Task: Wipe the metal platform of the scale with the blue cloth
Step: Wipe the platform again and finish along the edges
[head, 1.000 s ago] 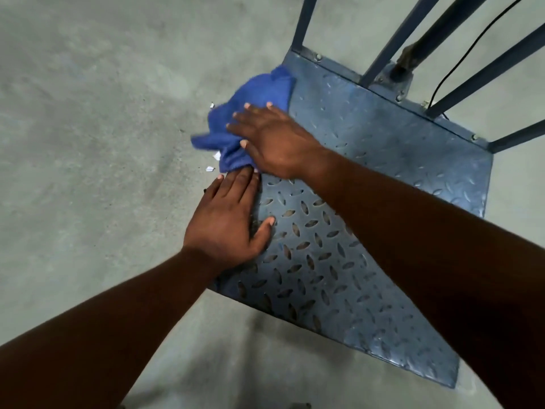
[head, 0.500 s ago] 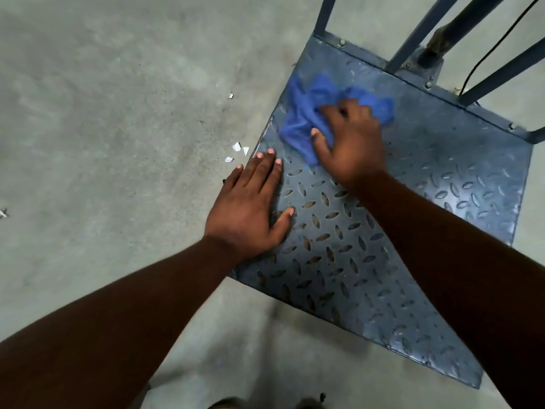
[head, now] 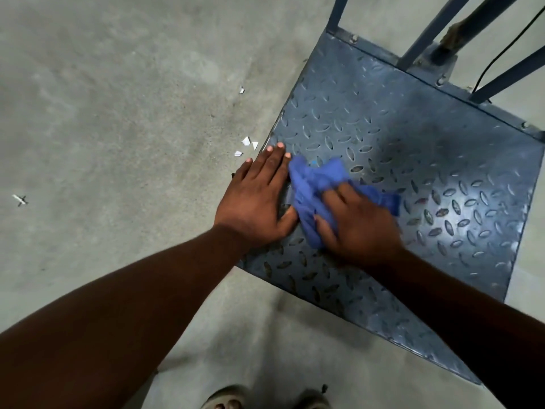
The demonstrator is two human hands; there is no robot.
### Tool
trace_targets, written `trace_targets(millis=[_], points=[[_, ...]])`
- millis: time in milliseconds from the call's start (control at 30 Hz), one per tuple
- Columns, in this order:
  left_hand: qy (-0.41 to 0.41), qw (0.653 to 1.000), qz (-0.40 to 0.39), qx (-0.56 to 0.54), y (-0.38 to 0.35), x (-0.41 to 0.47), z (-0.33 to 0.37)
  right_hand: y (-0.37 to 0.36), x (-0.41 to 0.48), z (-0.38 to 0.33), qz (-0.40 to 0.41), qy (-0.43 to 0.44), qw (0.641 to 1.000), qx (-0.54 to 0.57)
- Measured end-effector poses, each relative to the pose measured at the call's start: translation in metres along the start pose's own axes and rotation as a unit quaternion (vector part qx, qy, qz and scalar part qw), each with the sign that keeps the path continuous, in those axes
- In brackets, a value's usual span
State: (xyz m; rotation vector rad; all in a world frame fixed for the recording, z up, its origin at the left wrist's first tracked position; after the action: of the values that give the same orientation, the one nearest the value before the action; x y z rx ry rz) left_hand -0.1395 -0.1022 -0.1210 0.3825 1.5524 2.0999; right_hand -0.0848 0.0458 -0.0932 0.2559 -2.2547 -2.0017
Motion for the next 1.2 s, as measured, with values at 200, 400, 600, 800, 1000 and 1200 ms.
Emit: trace_targets(millis=[200,400,600,800,1000,1200], points=[[-0.001,1.0,0.004,0.008,0.002,0.0,0.0,0.019,-0.061,0.136,0.05,-0.241,0.968,-0.058],[0.001,1.0,0.02,0.008,0.005,0.001,0.003,0.003,-0.09,0.003,-0.018,-0.078,0.995,0.052],[-0.006,0.999,0.035,-0.001,0.007,-0.001,0.004,-0.017,-0.062,-0.143,-0.055,0.158,0.981,0.1],[-0.002,1.0,0.021,0.002,0.007,0.0,0.004,-0.016,-0.099,-0.055,-0.116,0.082,0.983,0.113],[-0.006,1.0,0.024,0.003,0.008,-0.001,0.005,-0.013,-0.228,0.045,-0.138,-0.03,0.99,0.009],[-0.017,0.999,0.031,-0.002,0.007,0.001,0.007,-0.003,-0.315,0.107,-0.115,-0.316,0.935,0.112]])
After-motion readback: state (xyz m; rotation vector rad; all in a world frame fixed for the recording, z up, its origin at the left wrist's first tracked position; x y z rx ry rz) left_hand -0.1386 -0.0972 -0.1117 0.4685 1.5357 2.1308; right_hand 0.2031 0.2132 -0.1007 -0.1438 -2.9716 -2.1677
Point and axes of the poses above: each hand's wrist, its own x-axis towards the middle knuckle, its own y-axis out of the back of the hand, z = x × y, the point moved 9 cm from there along x, towards the middle knuckle
